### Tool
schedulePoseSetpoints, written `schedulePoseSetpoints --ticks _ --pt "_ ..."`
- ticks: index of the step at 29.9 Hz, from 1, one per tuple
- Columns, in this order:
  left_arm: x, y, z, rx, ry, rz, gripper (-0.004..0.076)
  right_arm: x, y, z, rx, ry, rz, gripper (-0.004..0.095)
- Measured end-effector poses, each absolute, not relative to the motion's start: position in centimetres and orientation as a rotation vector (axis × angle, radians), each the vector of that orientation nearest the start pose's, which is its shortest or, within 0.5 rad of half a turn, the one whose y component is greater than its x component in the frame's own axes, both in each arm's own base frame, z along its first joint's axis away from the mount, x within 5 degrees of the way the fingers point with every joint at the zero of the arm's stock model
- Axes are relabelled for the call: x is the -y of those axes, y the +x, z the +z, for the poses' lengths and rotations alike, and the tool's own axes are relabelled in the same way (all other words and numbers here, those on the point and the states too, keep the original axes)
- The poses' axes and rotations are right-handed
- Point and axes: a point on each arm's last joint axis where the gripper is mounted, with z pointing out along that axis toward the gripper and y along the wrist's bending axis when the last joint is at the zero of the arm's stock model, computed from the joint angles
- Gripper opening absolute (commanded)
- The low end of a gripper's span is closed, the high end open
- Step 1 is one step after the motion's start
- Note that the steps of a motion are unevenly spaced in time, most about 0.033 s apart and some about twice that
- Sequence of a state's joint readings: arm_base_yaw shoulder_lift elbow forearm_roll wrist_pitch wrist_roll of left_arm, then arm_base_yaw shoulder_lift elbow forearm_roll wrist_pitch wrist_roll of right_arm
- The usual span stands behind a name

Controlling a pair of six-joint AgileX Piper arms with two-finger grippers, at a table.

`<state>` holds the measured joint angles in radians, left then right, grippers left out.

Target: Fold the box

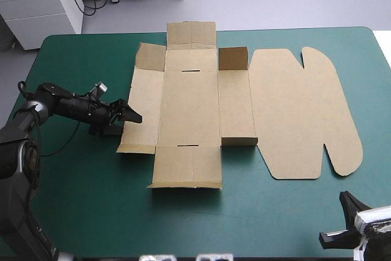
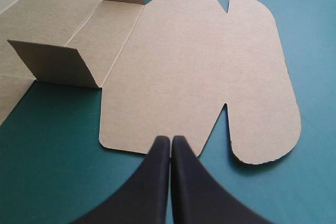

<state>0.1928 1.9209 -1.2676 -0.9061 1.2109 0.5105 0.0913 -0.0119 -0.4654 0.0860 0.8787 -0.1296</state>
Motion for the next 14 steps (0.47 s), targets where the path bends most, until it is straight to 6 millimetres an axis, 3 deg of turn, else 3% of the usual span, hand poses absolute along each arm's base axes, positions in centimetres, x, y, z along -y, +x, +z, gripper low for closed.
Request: schedulePoseSetpoints --ticks 5,14 --pt "0.1 36.8 19.3 -2.744 -0.216 -1.3 0.0582 -0.6 0.3 28.3 -1.872 -0.201 0.074 0.0" --pt "0.4 38.1 20.0 -2.731 -0.172 -1.244 0.0582 -0.6 0.3 28.3 -1.872 -0.201 0.074 0.0"
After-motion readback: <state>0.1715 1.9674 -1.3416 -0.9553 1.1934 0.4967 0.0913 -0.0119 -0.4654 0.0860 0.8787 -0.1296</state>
